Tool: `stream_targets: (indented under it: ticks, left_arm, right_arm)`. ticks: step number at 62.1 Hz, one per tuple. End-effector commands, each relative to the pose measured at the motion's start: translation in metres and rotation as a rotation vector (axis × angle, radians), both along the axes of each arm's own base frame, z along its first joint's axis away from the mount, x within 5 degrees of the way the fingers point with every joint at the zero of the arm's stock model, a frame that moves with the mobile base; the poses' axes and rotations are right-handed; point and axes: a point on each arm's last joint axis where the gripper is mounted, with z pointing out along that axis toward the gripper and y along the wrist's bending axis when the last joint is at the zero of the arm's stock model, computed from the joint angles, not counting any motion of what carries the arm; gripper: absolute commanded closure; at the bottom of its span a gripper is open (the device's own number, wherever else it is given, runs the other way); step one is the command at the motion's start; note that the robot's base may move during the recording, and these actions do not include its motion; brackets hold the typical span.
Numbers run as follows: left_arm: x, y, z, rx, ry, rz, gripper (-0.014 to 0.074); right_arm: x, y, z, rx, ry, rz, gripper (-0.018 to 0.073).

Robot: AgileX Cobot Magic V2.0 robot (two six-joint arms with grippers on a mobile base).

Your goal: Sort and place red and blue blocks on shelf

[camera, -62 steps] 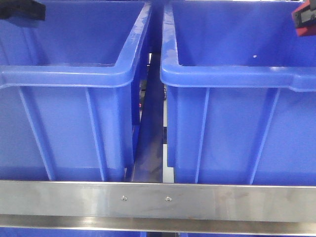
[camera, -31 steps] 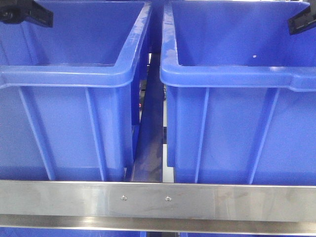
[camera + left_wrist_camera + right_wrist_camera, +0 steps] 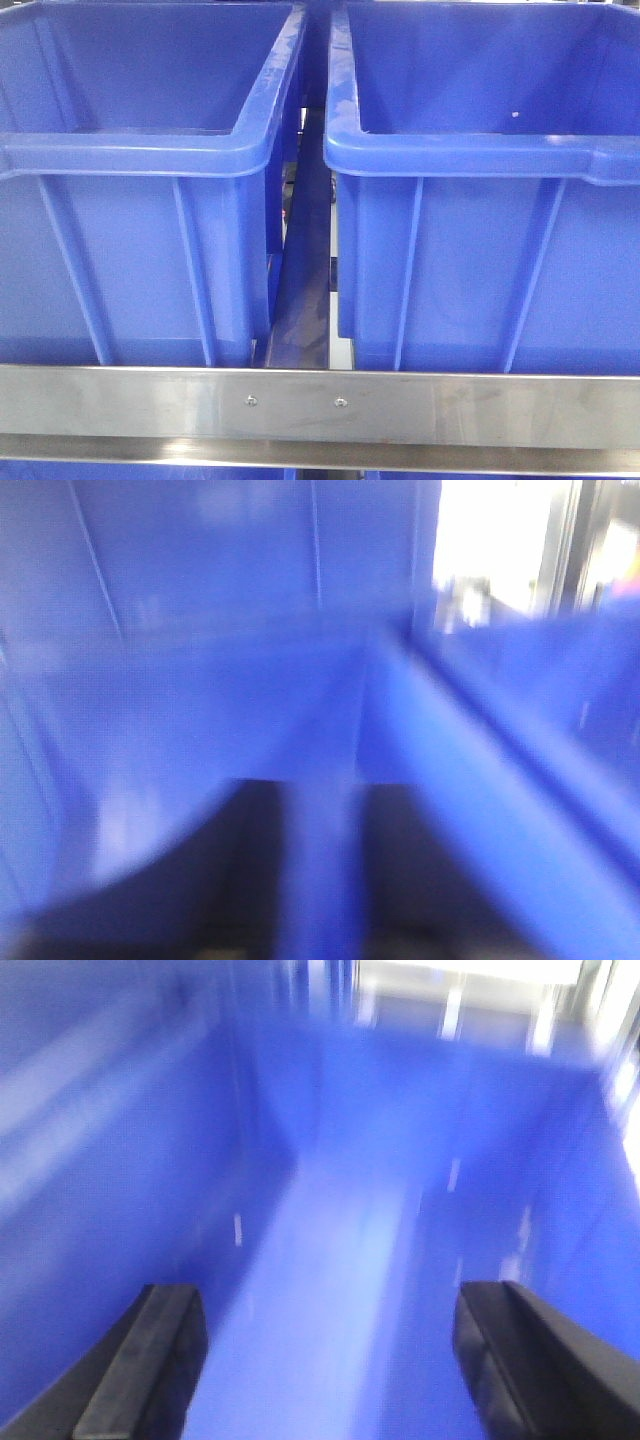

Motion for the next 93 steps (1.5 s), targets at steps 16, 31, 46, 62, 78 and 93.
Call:
stream_targets:
  ticks: [16, 31, 46, 62, 78, 93]
  left_arm:
    - [-0.024, 0.043, 0.029, -0.028, -0.029, 0.159, 0.0472]
    - [-0.047, 0.053, 0.011, -0.028, -0.015, 0.193, 0.0472]
    - [-0.07, 0.059, -0.015, -0.096, -0.024, 0.208, 0.0472]
    - [-0.085, 0.062, -0.04, -0.096, -0.027, 0.215, 0.0472]
    - [-0.092, 0.067, -0.04, -0.19, -0.074, 0.238, 0.0472]
    - [-0.093, 0.069, -0.034, -0.207, -0.142, 0.253, 0.0472]
  right_arm:
    - [-0.034, -0.02, 0.028, -0.006, -0.052, -0.078, 0.0501]
    - [-0.039, -0.028, 0.029, 0.118, -0.027, -0.129, 0.0498]
    - [-0.043, -0.029, 0.005, 0.148, 0.016, -0.138, 0.0498]
    - [-0.069, -0.033, -0.008, 0.167, -0.109, -0.146, 0.0498]
    - [-0.104, -0.035, -0.001, 0.18, -0.188, -0.125, 0.0498]
    - [-0.113, -0.035, 0.003, 0.187, -0.235, -0.122, 0.0498]
